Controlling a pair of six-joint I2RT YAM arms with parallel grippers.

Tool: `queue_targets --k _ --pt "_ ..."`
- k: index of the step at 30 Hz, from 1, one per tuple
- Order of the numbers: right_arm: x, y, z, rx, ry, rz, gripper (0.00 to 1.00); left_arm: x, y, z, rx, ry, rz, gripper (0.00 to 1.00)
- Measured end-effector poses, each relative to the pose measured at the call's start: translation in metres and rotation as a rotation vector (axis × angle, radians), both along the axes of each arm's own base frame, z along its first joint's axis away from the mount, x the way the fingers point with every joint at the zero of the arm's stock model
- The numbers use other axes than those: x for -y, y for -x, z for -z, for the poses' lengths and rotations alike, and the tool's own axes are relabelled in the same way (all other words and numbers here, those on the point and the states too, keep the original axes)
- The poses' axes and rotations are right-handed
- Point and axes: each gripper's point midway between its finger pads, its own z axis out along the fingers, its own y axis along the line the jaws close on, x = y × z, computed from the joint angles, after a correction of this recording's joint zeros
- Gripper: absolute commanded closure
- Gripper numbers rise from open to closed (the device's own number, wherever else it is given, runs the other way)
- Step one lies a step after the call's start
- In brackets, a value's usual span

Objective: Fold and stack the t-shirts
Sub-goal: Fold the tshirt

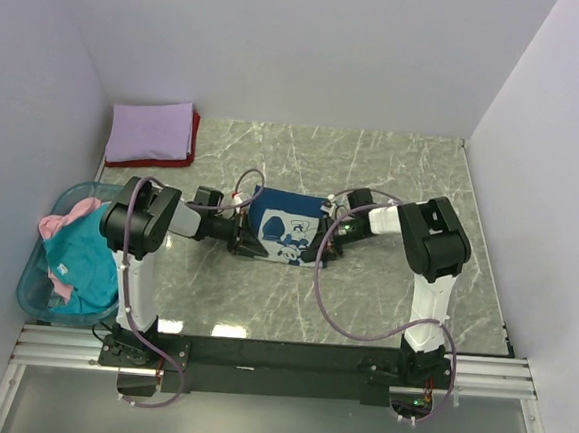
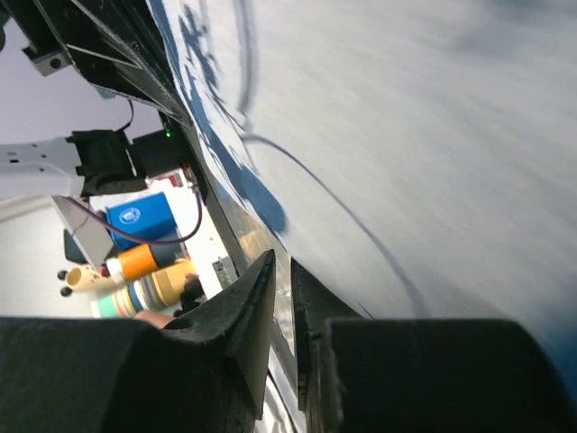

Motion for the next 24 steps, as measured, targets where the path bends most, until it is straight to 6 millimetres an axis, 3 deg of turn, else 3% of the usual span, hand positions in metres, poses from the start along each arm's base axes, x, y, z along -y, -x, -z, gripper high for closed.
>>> queue_targets --k 6,10,12,13,14,16,17,20,24 --pt "0.019 -0.006 -0.001 0.007 0.036 0.024 0.77 -0.012 0.003 -0.005 0.04 -0.033 0.004 0.91" --pt "0.044 -0.023 -0.009 0.056 0.124 0.068 0.68 -0.037 -0.004 -0.029 0.153 -0.092 -0.033 0.82" --pt "0.058 -0.041 -0.017 0.113 0.177 0.099 0.62 -0.053 -0.015 -0.053 0.243 -0.113 -0.066 0.72" --pt "0.063 -0.048 -0.022 0.141 0.194 0.109 0.53 -0.062 -0.024 -0.066 0.299 -0.126 -0.086 0.68" --pt "0.068 -0.056 -0.028 0.171 0.214 0.122 0.49 -0.071 -0.032 -0.079 0.351 -0.144 -0.106 0.56" --pt "0.075 -0.071 -0.047 0.258 0.249 0.14 0.43 -0.09 -0.052 -0.112 0.49 -0.183 -0.151 0.42" --pt "0.075 -0.078 -0.064 0.321 0.262 0.143 0.42 -0.098 -0.06 -0.126 0.546 -0.205 -0.174 0.26" --pt "0.062 -0.088 -0.093 0.454 0.291 0.119 0.42 -0.122 -0.075 -0.174 0.722 -0.272 -0.251 0.01" --pt "0.017 -0.083 -0.125 0.671 0.352 0.018 0.42 -0.159 -0.085 -0.233 0.878 -0.363 -0.402 0.01"
